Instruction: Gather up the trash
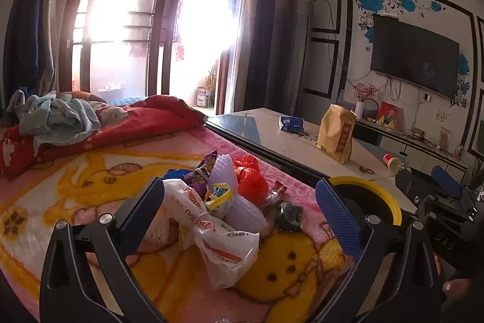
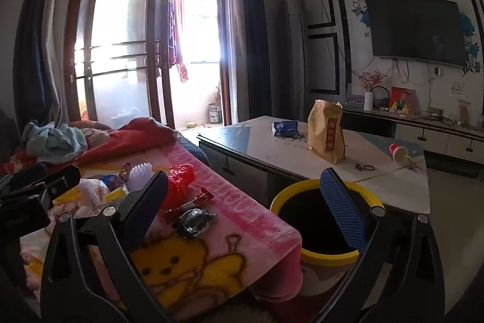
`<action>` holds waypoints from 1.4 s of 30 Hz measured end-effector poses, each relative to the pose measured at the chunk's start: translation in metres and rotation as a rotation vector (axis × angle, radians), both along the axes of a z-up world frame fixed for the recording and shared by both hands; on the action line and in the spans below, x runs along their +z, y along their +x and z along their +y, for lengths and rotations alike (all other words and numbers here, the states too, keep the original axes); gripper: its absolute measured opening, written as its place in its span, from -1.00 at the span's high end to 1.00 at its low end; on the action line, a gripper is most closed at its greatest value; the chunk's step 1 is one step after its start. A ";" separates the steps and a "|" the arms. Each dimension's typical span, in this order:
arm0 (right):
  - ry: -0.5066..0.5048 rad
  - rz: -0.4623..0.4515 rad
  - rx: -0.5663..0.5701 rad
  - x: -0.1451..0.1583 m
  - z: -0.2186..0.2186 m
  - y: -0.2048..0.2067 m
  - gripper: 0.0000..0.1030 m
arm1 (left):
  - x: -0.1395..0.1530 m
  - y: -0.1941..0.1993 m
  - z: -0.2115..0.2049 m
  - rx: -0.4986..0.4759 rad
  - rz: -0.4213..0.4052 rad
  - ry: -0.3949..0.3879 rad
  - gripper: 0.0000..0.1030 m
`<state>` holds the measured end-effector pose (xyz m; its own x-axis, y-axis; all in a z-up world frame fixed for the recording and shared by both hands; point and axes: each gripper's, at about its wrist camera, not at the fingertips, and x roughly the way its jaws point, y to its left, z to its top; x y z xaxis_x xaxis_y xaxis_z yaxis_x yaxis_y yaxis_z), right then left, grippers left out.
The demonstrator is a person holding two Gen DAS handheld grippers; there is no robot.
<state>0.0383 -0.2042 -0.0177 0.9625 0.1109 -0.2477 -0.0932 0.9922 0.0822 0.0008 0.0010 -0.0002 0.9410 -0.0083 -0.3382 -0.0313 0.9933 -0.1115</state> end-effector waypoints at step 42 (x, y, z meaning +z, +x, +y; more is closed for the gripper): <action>-0.005 -0.002 -0.009 -0.001 -0.002 0.002 -0.79 | -0.008 0.000 -0.001 -0.022 -0.005 -0.015 -0.88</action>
<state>0.0402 -0.2066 -0.0190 0.9638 0.1007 -0.2468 -0.0840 0.9935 0.0772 0.0005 -0.0003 -0.0078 0.9422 -0.0342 -0.3333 -0.0085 0.9920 -0.1260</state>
